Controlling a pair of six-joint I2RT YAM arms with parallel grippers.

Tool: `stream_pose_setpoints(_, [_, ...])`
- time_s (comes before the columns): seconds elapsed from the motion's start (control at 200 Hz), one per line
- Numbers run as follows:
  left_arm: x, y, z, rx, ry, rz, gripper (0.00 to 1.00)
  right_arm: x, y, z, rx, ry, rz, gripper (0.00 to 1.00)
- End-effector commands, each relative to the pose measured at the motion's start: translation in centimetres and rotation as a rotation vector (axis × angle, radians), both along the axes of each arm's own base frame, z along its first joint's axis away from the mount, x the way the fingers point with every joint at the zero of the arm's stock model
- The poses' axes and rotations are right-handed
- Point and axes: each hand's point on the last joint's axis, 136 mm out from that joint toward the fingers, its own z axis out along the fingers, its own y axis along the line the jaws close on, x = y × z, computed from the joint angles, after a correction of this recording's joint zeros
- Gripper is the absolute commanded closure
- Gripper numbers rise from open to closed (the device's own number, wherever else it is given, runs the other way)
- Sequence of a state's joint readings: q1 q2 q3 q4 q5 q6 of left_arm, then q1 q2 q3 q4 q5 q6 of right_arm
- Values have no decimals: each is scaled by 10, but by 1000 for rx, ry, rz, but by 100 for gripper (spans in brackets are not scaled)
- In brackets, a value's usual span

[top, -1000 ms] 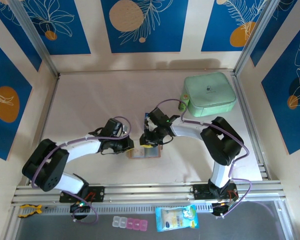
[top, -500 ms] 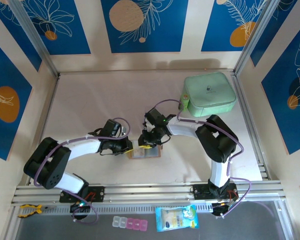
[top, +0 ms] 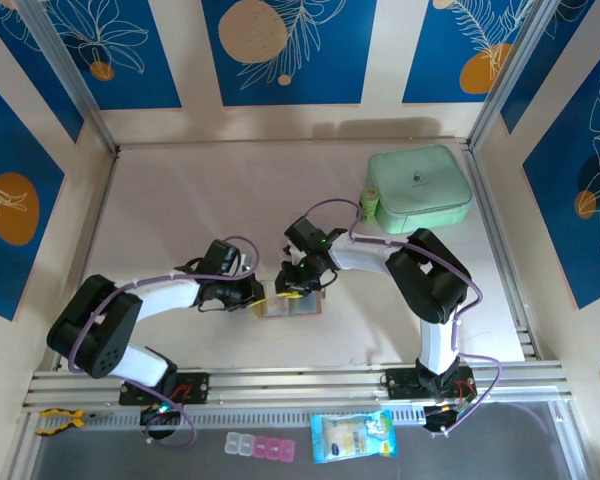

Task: Take the credit cards out of the card holder

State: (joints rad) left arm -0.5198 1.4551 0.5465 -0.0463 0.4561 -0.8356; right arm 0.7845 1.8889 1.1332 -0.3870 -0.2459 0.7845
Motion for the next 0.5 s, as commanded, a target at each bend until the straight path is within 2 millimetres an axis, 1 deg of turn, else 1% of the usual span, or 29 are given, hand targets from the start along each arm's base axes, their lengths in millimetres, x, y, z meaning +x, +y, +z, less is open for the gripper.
stream_pose_setpoints(0.0, [-9, 13, -14, 40, 41, 10, 89, -3, -12, 1, -66, -17, 8, 74])
stream_pose_setpoints(0.3, [-12, 15, -14, 43, 47, 12, 89, 0, -19, 3, -94, -40, 8, 74])
stream_pose_setpoints(0.495, [-10, 15, -12, 40, 40, 16, 89, 0, -22, 6, -103, -52, 12, 74])
